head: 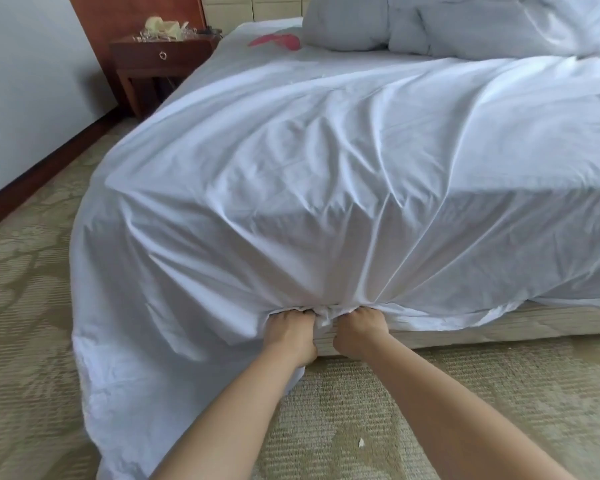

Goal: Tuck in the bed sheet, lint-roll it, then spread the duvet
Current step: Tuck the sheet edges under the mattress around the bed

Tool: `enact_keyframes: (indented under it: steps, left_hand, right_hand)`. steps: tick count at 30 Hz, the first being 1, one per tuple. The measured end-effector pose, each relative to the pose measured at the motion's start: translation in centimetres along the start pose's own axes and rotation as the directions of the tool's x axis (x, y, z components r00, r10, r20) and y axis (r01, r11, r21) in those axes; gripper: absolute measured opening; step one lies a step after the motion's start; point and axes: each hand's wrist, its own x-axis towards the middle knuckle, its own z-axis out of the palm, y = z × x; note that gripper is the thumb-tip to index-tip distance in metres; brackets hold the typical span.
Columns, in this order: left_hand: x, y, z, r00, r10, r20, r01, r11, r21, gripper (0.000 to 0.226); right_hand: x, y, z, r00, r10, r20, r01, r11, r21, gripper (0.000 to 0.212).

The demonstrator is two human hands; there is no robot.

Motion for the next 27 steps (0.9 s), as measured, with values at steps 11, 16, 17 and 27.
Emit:
enact_keyframes:
  steps: [11,16,17,27]
  left_hand:
    - [-3.1,-1.6,0.4,0.951,0.263,-0.162,-0.259,0.965,0.047,0.043]
    - [-4.0,-2.0,0.8,0.846,0.371,-0.383,-0.355,0.928,0.114,0.044]
    - [-4.1,-2.0,0.6,0.857,0.379,-0.348,-0.356,0.925,0.133,0.048]
    - [-3.5,-1.7,0.3,0.961,0.261,-0.097,-0.25,0.962,0.11,0.061]
  right_hand:
    - [-3.4,1.8,0.2,0.974,-0.18,-0.137,0.168,0.981,-0.091,0.048]
    - [-5.1,3.2,0.4,0.803,-0.454,-0.386,0.41,0.891,-0.194,0.038]
    - [-5.4,3.2,0.1,0.788,-0.484,-0.38,0.433,0.875,-0.217,0.042]
    - [-5.2,2.8,1.0,0.893,-0.412,-0.179,0.351,0.889,-0.293,0.06]
